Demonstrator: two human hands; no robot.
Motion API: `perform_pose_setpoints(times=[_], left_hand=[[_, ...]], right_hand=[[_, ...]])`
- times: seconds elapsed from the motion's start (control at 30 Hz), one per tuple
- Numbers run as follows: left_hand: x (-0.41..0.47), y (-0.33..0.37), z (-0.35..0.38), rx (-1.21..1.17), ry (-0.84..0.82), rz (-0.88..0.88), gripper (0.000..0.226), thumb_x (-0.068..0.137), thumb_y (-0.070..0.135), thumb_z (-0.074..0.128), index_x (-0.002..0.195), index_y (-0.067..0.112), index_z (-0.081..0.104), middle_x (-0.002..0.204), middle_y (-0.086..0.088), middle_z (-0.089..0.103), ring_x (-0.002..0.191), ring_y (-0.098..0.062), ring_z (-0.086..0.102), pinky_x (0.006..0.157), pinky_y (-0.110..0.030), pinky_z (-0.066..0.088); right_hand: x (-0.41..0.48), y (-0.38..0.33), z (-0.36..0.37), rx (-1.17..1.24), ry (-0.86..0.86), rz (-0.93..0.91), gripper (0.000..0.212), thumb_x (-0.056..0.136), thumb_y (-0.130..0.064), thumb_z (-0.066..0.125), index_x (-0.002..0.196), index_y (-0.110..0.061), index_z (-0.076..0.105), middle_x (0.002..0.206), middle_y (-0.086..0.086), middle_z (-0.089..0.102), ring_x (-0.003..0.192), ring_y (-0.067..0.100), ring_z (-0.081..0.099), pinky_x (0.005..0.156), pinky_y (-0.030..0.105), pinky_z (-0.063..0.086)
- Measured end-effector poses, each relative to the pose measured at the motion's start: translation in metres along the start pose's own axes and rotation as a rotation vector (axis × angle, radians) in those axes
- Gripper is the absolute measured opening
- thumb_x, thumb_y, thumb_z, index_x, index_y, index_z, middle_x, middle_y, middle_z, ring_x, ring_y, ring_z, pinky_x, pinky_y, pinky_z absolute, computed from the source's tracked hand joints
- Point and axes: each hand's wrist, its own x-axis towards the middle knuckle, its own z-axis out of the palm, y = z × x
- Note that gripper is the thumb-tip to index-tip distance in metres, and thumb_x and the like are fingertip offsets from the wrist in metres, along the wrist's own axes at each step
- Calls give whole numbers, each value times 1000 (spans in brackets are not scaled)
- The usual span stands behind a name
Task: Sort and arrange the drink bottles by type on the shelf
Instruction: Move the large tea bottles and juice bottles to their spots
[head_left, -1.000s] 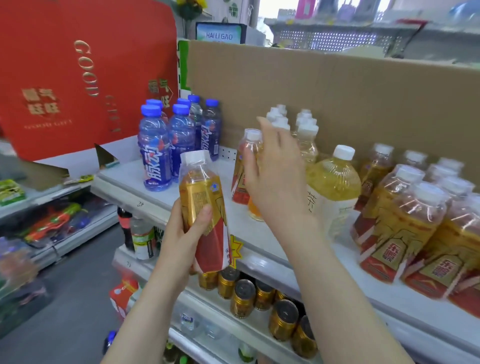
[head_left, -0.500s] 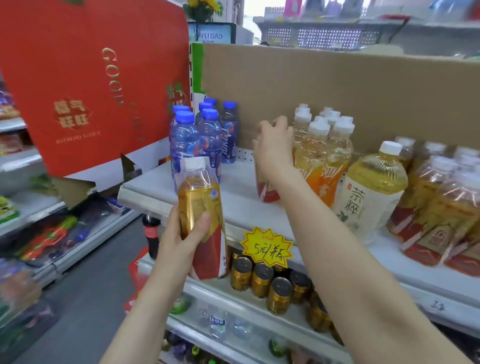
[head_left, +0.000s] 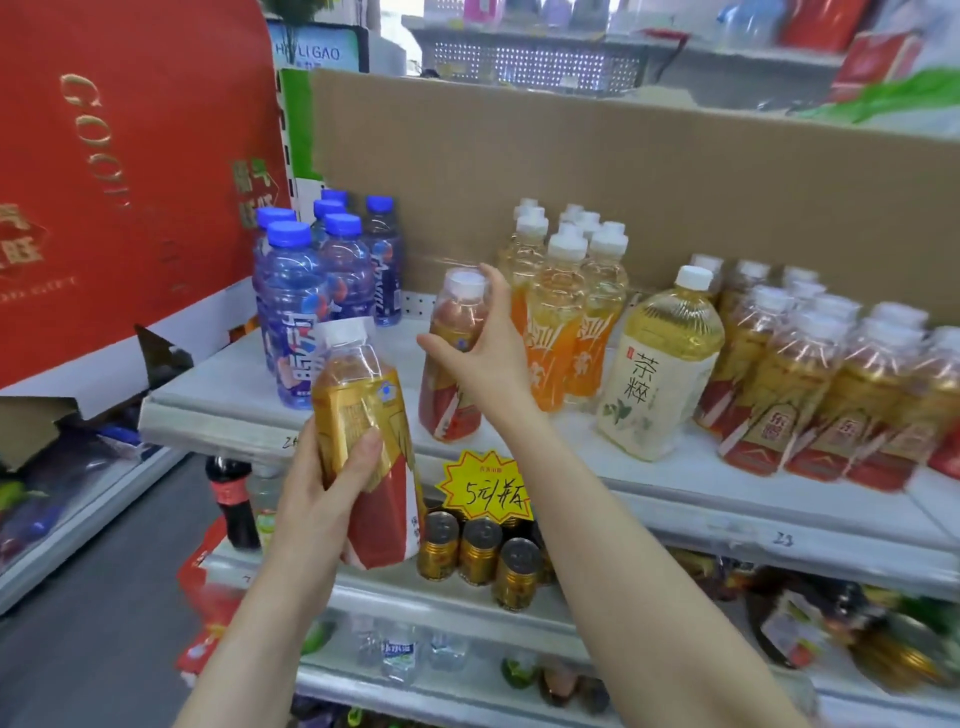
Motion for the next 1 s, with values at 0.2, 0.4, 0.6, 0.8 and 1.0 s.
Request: perform_pose_setpoints(times=[0.2, 0.4, 0.6, 0.8, 1.0], left_hand=[[0, -4, 14, -42, -50, -17, 81, 48, 77, 79, 120, 45, 61, 116, 8, 73, 101, -13, 71, 87, -40, 52], [-9, -16, 67, -45, -184, -5, 72, 51, 74, 79, 116, 46, 63, 110, 7, 73, 97, -15, 70, 84, -41, 53], [-28, -21, 151, 29, -398, 38, 77, 54, 71, 78, 121, 38, 61, 109, 6, 73, 101, -16, 69, 83, -30, 52], [-39, -29, 259, 116, -491, 137, 51, 67, 60, 68, 115, 61, 51, 114, 26, 67, 105, 4, 64, 81, -16, 51], [-33, -55, 351, 237, -374, 244, 67, 76, 48, 79, 133, 37, 44, 119, 18, 62, 107, 7, 60, 89, -16, 51]], right_hand=[[-40, -6, -48, 91, 211, 26, 85, 80, -39, 84, 144, -43, 29, 136, -8, 60, 119, 11, 63, 103, 42, 53], [-109, 2, -139, 160, 417, 73, 73, 84, -23, 83, 145, -25, 42, 125, -10, 65, 110, -1, 65, 95, 23, 55], [-144, 32, -240, 23, 595, 105, 68, 85, -32, 81, 142, -30, 44, 124, -17, 64, 113, -2, 63, 100, 34, 55], [-134, 73, -335, -135, 642, 72, 67, 84, -28, 83, 133, -42, 39, 120, -26, 58, 107, -21, 55, 90, 4, 43], [-105, 116, -377, -183, 558, 2, 69, 83, -26, 84, 139, -27, 43, 127, -17, 60, 117, -10, 56, 99, 11, 44]])
